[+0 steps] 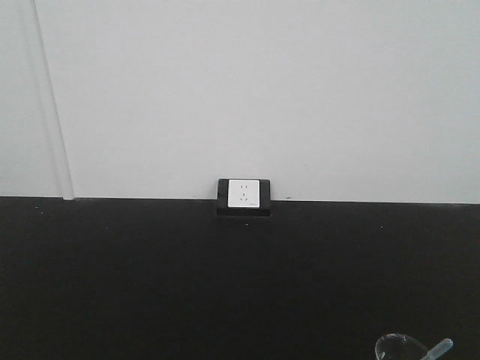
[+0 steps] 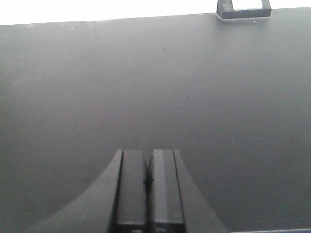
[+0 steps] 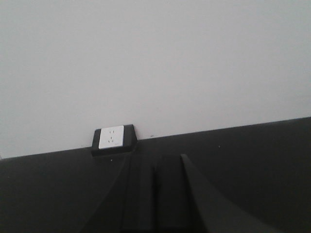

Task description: Grab transparent chemical and place on left bench

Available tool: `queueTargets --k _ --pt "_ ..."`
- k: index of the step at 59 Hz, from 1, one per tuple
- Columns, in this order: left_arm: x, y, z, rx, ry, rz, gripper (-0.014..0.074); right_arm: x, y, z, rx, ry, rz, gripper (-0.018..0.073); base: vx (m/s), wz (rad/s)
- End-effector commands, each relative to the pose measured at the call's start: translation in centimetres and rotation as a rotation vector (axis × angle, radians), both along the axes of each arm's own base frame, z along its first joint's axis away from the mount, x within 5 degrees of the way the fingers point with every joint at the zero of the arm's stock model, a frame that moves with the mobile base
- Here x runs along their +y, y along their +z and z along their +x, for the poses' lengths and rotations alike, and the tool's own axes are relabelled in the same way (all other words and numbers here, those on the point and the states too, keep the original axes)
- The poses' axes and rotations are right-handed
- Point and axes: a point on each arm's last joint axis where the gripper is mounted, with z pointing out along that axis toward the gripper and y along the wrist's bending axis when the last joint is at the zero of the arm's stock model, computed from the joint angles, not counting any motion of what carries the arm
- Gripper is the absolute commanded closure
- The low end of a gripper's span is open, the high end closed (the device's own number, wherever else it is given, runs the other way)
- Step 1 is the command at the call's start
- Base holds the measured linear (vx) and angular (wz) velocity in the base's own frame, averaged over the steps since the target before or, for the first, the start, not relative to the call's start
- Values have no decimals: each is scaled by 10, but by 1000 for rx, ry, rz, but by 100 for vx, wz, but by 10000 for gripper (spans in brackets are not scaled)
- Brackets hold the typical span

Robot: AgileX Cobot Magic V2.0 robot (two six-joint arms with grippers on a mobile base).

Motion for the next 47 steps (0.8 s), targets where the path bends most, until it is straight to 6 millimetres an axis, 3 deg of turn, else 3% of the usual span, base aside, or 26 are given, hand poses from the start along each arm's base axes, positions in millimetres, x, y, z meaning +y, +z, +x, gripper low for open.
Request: queueTargets --k 1,9,15,33,41,47 --pt "0 3 -1 -81 -1 -14 600 0 16 13 -94 -9 -1 541 0 0" --pt "0 3 -1 -81 -1 -14 600 1 12 22 -76 -10 -3 475 0 0" --pt "0 3 -1 -81 -1 -14 600 1 10 26 -74 -11 -4 370 0 0" --pt "0 3 -1 -81 -1 -14 600 -1 10 28 -78 -26 51 -64 0 0" --pt "0 3 -1 -81 -1 -14 600 -4 5 36 -48 -68 175 -97 0 0" --pt "0 3 -1 -81 -1 -14 600 -8 -6 52 -12 -122 260 -80 0 0"
